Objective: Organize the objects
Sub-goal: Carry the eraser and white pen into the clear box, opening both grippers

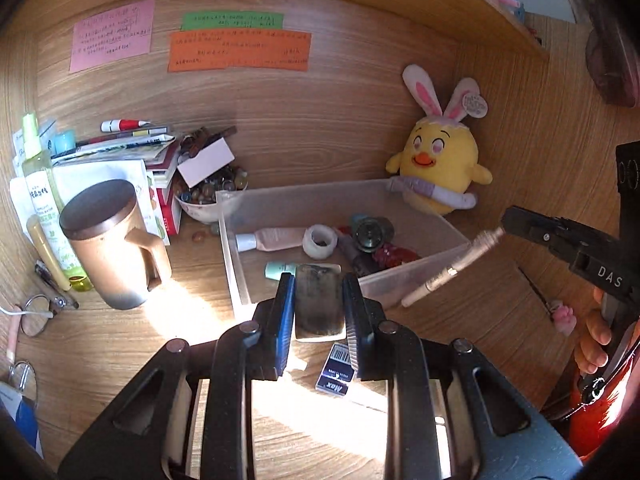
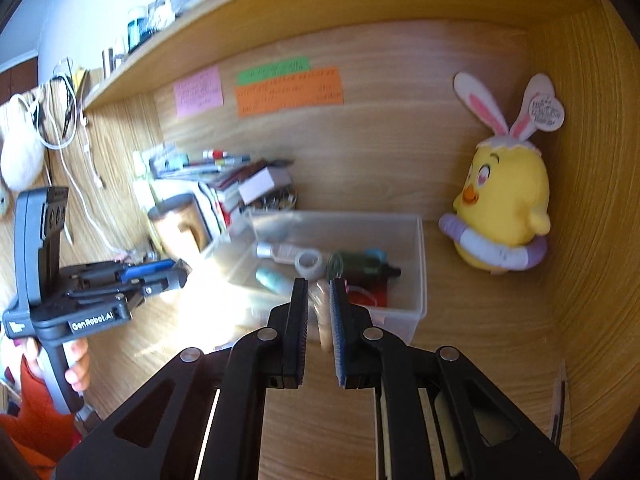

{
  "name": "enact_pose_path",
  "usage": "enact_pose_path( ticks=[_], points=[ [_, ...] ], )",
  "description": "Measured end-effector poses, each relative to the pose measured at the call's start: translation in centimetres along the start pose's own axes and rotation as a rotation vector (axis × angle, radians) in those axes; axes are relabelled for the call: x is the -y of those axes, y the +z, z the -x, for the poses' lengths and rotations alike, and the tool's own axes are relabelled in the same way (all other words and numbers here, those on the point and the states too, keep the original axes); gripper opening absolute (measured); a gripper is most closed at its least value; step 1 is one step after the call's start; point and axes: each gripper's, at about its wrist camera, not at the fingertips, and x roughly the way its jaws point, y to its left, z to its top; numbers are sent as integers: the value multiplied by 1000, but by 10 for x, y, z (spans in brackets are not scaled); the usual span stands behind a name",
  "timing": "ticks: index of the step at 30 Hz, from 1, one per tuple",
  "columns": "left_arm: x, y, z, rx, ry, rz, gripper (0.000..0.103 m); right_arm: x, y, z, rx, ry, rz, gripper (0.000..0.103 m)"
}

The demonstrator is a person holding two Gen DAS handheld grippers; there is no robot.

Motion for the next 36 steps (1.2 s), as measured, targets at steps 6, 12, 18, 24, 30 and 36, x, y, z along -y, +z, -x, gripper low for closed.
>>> enact_pose_path(
  ticks=[6,12,18,24,30,36],
  points=[
    [-2,0,-8,-13,-5,10,23,1,-9,-22,-83,-24,41,10],
    [-5,-2,-21,-53,6,6,23,10,-50,-56,-287,-17,76,13],
    [-11,7,-36,-73,5,23,23,24,-73,-82,-391,-98,140,24],
    [-14,16,-61,-123,26,13,23,29,-74,-99,-427,-42,142,24],
    [-15,25,-82,-164,47,-6,23,19,-82,-92,-419,42,156,10],
    [-16,26,-103,-219,60,-11,23,12,-81,-66,-350,80,135,10]
  ],
)
